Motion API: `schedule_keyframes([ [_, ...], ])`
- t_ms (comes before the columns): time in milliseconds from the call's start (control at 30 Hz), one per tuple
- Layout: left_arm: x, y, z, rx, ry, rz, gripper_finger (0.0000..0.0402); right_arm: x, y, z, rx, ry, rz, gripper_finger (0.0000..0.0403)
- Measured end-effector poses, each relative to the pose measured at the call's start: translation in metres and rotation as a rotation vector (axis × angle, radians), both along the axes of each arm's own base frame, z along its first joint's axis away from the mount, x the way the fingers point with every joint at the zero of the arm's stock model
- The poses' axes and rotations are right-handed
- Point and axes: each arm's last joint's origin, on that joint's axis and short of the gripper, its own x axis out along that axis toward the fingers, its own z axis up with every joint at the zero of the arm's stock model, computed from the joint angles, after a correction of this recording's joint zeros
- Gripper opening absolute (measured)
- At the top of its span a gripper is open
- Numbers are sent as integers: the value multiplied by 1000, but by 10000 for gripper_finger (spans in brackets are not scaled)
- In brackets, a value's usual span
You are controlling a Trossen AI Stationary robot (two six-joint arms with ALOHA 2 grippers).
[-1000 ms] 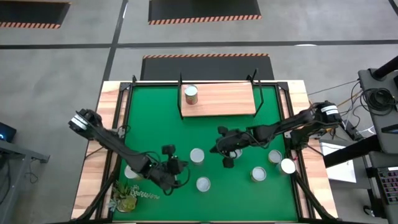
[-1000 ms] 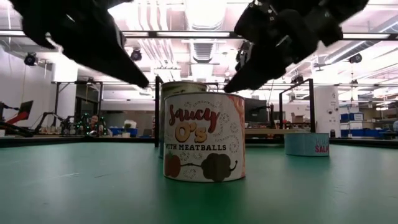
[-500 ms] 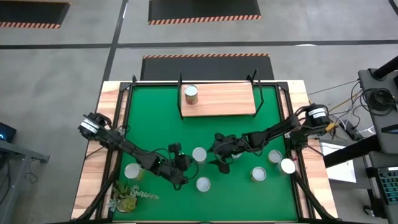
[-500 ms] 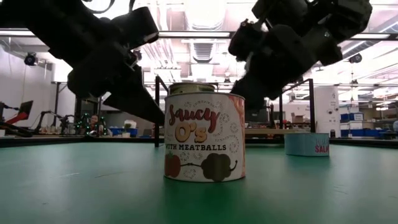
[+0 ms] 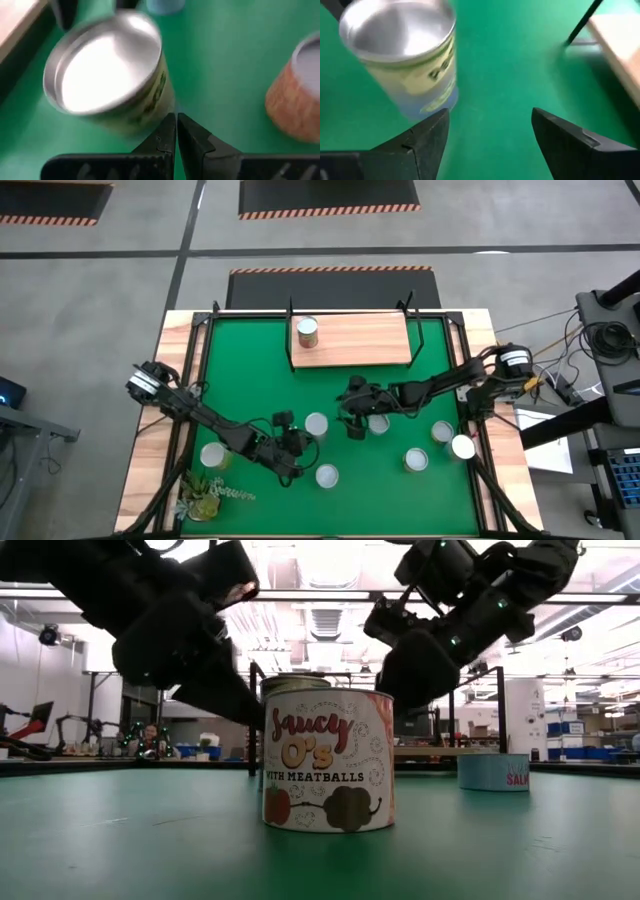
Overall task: Pick and place cans onto a shelf
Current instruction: Put the canned peas on the shelf
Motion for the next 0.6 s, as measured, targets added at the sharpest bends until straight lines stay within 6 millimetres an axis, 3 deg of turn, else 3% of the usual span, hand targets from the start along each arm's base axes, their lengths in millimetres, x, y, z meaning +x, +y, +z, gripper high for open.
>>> schedule_keyframes([
  [133,-6,3,3,13,46,2,0,-5,0,9,22,3,24,250],
  [300,-10,7,2,72,86,16,0,-8,19,14,105,-6,86,224],
  [467,-8,16,1,144,81,84,0,-8,38,5,98,3,62,203],
  [600,-3,22,-4,141,71,120,0,-3,42,-7,101,0,24,208],
])
